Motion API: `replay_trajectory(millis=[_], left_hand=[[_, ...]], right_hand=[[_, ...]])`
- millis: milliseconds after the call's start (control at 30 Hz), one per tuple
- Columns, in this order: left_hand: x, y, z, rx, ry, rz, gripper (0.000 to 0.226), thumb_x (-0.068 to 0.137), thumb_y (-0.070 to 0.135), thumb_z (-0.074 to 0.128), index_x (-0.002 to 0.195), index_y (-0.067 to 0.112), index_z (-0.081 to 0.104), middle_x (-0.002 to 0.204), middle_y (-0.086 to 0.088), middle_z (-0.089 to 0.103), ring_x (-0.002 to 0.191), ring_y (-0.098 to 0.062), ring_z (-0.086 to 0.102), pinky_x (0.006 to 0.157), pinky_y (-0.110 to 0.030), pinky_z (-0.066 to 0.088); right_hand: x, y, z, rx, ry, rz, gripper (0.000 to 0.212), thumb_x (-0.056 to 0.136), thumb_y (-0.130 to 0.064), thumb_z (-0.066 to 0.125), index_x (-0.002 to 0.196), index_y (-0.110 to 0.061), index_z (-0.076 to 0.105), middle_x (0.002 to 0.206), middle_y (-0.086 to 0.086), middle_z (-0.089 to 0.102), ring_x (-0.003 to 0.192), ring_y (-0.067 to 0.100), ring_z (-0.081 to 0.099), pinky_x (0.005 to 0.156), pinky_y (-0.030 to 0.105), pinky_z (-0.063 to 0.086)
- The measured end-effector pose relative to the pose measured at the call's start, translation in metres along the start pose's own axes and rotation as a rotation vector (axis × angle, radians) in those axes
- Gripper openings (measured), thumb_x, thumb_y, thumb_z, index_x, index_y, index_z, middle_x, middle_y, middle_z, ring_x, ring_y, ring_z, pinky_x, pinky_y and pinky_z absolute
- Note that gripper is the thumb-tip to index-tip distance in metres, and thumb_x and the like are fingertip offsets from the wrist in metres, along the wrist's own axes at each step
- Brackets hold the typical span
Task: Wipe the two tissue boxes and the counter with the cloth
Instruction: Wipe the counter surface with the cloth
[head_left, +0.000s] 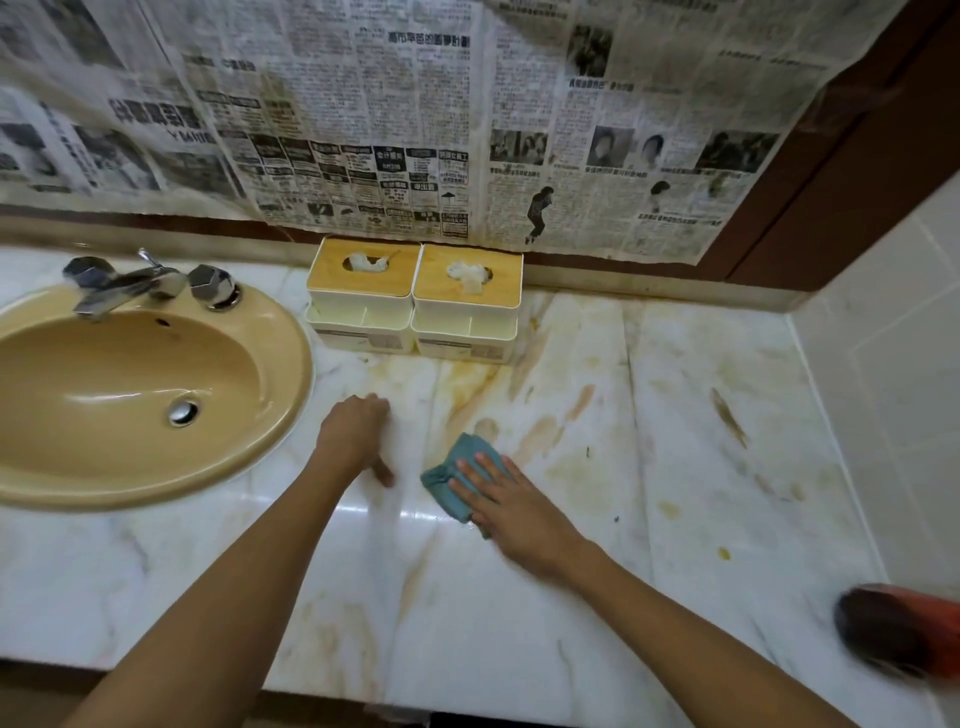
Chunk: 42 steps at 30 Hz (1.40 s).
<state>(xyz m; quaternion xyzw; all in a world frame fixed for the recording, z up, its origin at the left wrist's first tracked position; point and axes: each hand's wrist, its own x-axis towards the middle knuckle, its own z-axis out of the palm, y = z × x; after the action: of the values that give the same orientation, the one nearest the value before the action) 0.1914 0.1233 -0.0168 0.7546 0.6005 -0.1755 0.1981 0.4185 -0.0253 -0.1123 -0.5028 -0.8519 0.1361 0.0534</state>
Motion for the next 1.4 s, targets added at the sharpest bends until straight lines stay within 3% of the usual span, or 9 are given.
replay_trajectory(millis=[233, 367, 800, 967, 1067, 1133, 1233, 1333, 1400], left_hand=[[-0.001, -0.013, 0.004, -0.095, 0.009, 0.011, 0.121, 0.04, 0.053, 0.103, 0.142, 0.02, 0.047, 0.126, -0.005, 0.064, 0.115, -0.027, 0.06, 0.092, -0.036, 0.052], [0.001, -0.017, 0.006, -0.143, 0.014, 0.005, 0.123, 0.043, 0.049, 0.103, 0.147, 0.021, 0.043, 0.13, -0.007, 0.061, 0.12, -0.028, 0.059, 0.095, -0.036, 0.049], [-0.002, -0.034, 0.022, -0.353, 0.011, 0.047, 0.141, 0.059, 0.038, 0.1, 0.166, 0.014, 0.011, 0.168, -0.009, 0.029, 0.151, -0.03, 0.031, 0.12, -0.037, 0.029], [-0.01, -0.036, 0.02, -0.329, 0.017, 0.106, 0.136, 0.065, 0.042, 0.097, 0.166, 0.012, 0.01, 0.172, -0.008, 0.02, 0.154, -0.028, 0.027, 0.123, -0.037, 0.026], [-0.018, -0.034, 0.019, -0.282, 0.022, 0.131, 0.125, 0.073, 0.041, 0.092, 0.165, 0.01, 0.012, 0.172, -0.009, 0.02, 0.153, -0.03, 0.029, 0.122, -0.039, 0.028], [-0.022, -0.032, 0.02, -0.236, 0.051, 0.149, 0.116, 0.077, 0.042, 0.089, 0.163, 0.009, 0.019, 0.168, -0.01, 0.028, 0.149, -0.031, 0.037, 0.118, -0.04, 0.034], [-0.028, -0.028, 0.023, -0.183, 0.082, 0.166, 0.098, 0.08, 0.04, 0.087, 0.156, 0.008, 0.033, 0.16, -0.011, 0.041, 0.14, -0.031, 0.046, 0.11, -0.04, 0.041], [-0.03, -0.025, 0.023, -0.15, 0.102, 0.168, 0.082, 0.081, 0.038, 0.086, 0.145, 0.008, 0.046, 0.148, -0.011, 0.053, 0.131, -0.03, 0.054, 0.104, -0.04, 0.047], [-0.029, -0.024, 0.022, -0.148, 0.1, 0.159, 0.078, 0.079, 0.038, 0.088, 0.141, 0.009, 0.05, 0.142, -0.011, 0.057, 0.128, -0.03, 0.056, 0.102, -0.04, 0.048]], right_hand=[[0.032, 0.021, -0.055, 0.518, 0.541, 0.622, 0.049, 0.109, -0.011, 0.033, 0.157, -0.019, 0.033, 0.166, -0.003, 0.022, 0.151, 0.01, 0.022, 0.122, 0.025, 0.019], [0.078, 0.016, -0.028, 0.265, 0.331, 0.724, 0.055, 0.106, -0.006, 0.033, 0.159, -0.009, 0.02, 0.169, 0.011, 0.009, 0.156, 0.029, 0.004, 0.125, 0.039, -0.002], [0.076, -0.027, 0.009, 0.183, 0.202, 0.124, 0.073, 0.091, 0.006, 0.047, 0.157, -0.021, 0.032, 0.166, -0.002, 0.021, 0.155, 0.018, 0.009, 0.123, 0.028, -0.011], [0.014, -0.038, 0.011, 0.251, 0.191, -0.051, 0.042, 0.097, -0.002, 0.054, 0.137, -0.013, 0.06, 0.149, 0.007, 0.053, 0.144, 0.02, 0.036, 0.125, 0.032, 0.015], [0.018, -0.03, -0.024, 0.23, 0.277, 0.066, 0.033, 0.098, -0.006, 0.056, 0.128, -0.011, 0.069, 0.142, 0.004, 0.059, 0.138, 0.018, 0.048, 0.116, 0.027, 0.035], [0.023, -0.013, -0.04, 0.269, 0.324, 0.258, 0.042, 0.097, 0.005, 0.05, 0.132, -0.01, 0.066, 0.146, -0.002, 0.052, 0.141, 0.013, 0.04, 0.116, 0.017, 0.025], [0.027, 0.006, -0.034, 0.328, 0.402, 0.518, 0.058, 0.086, 0.023, 0.042, 0.131, -0.005, 0.065, 0.144, 0.012, 0.055, 0.144, 0.033, 0.039, 0.121, 0.031, 0.021], [0.025, -0.022, -0.011, 0.385, 0.33, 0.443, 0.054, 0.086, 0.023, 0.053, 0.128, -0.007, 0.068, 0.143, 0.013, 0.057, 0.142, 0.036, 0.042, 0.122, 0.049, 0.025], [0.013, -0.054, 0.005, 0.408, 0.268, 0.297, 0.045, 0.09, 0.012, 0.058, 0.127, -0.012, 0.069, 0.143, 0.008, 0.058, 0.142, 0.028, 0.042, 0.124, 0.043, 0.023]])
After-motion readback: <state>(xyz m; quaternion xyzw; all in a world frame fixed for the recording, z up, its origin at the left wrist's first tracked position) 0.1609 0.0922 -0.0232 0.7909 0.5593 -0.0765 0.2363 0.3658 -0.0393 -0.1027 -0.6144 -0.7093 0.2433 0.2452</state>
